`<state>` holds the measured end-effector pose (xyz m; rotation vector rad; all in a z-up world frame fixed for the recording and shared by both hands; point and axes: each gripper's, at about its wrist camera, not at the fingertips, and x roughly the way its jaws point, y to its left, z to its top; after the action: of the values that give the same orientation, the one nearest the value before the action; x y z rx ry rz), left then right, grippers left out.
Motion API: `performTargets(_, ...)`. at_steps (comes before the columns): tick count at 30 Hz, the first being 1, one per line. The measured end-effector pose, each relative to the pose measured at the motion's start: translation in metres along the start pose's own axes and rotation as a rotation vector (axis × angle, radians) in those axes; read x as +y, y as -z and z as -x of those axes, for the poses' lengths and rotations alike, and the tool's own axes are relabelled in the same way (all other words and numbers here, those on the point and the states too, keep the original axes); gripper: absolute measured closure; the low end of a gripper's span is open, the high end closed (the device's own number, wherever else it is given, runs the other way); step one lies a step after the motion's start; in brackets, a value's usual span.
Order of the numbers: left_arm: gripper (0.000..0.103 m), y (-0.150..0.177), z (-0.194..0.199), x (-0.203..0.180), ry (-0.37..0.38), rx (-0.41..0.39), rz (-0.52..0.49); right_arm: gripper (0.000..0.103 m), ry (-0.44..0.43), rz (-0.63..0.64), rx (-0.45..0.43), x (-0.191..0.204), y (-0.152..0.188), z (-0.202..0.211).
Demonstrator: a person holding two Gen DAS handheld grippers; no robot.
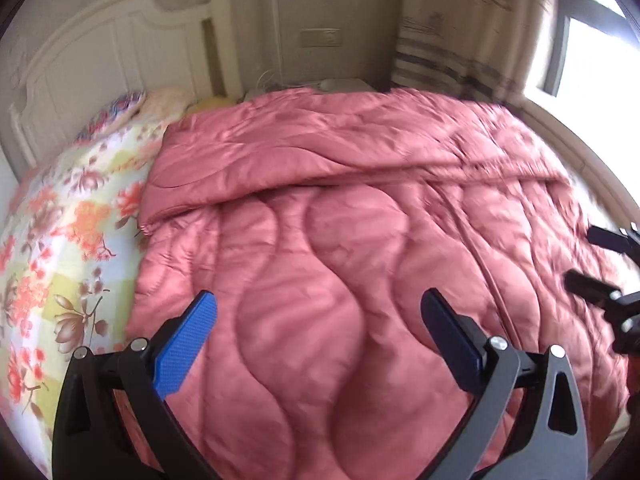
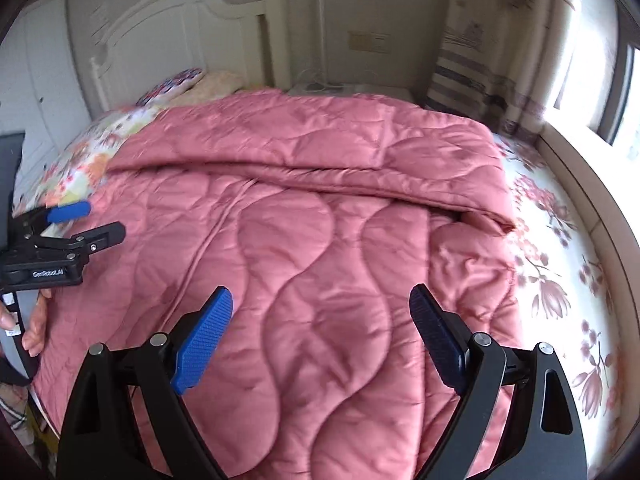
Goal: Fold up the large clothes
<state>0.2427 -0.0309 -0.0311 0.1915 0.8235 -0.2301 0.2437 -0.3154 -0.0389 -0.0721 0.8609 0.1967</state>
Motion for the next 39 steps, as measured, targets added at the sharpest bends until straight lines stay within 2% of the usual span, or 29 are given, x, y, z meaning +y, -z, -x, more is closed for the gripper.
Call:
performTargets(2,0.002,0.015,-0.021,-0.018,-0.035,0.060,-0.071,0.017,0.027,0.078,0.075,0.018,0.013,-0.022)
performTargets(3,0.002,0.016,-0.022,-0.016,-0.016,0.049,-0.043,0.017,0.020,0.069,0.021,0.019,0.019,-0.023)
performTargets(7,0.002,0.014,-0.027,0.000,0.054,0.083,0.023,0.016,-0.016,0.026,0.041,0.010,0.017,-0.020)
performTargets(11,0.002,0.014,-0.026,0.000,0.047,0.080,0.017,0.017,0.003,0.033,0.045,0.008,0.015,-0.018)
performTargets(15,0.002,0.014,-0.026,0.003,0.057,0.079,0.025,0.017,0.093,0.015,0.015,-0.010,0.011,-0.004)
performTargets(17,0.002,0.013,-0.026,0.003,0.055,0.079,0.023,0.017,0.158,-0.064,0.010,-0.039,0.011,0.002)
performTargets(19,0.002,0.015,-0.026,0.002,0.054,0.079,0.023,0.017,0.241,-0.147,0.053,-0.069,0.018,-0.007)
performTargets(20,0.002,0.015,-0.026,0.001,0.055,0.079,0.024,0.016,0.237,-0.189,0.074,-0.082,0.024,-0.015)
performTargets(21,0.002,0.015,-0.026,0.001,0.054,0.080,0.023,0.015,0.160,-0.257,0.044,-0.096,0.030,-0.015)
performTargets(22,0.002,0.014,-0.025,0.002,0.056,0.080,0.024,0.015,0.145,-0.269,0.034,-0.100,0.030,-0.013)
performTargets(24,0.002,0.012,-0.024,0.000,0.052,0.080,0.030,0.015,0.149,-0.259,0.040,-0.101,0.029,-0.013)
performTargets(26,0.002,0.013,-0.009,0.009,0.002,0.074,0.064,0.015,0.171,-0.233,0.047,-0.098,0.029,-0.015)
performTargets(29,0.002,0.020,0.023,0.025,-0.014,0.010,0.073,0.015,0.150,-0.251,0.040,-0.101,0.030,-0.014)
performTargets(31,0.002,0.030,0.032,0.039,-0.072,0.005,0.077,0.015,0.147,-0.253,0.038,-0.102,0.030,-0.014)
performTargets(33,0.002,0.042,0.023,0.052,-0.144,0.051,0.111,0.015,0.151,-0.251,0.038,-0.097,0.030,-0.012)
performTargets(34,0.002,0.051,0.011,0.059,-0.148,0.099,0.137,0.015,0.152,-0.251,0.039,-0.096,0.030,-0.013)
performTargets(35,0.002,0.058,0.007,0.068,-0.091,0.092,0.186,0.015,0.153,-0.251,0.039,-0.096,0.030,-0.013)
performTargets(36,0.002,0.059,0.009,0.074,-0.070,0.085,0.214,0.015,0.159,-0.247,0.040,-0.094,0.029,-0.013)
performTargets(39,0.002,0.058,0.004,0.073,-0.075,0.097,0.193,0.016,0.187,-0.232,0.034,-0.082,0.034,0.000)
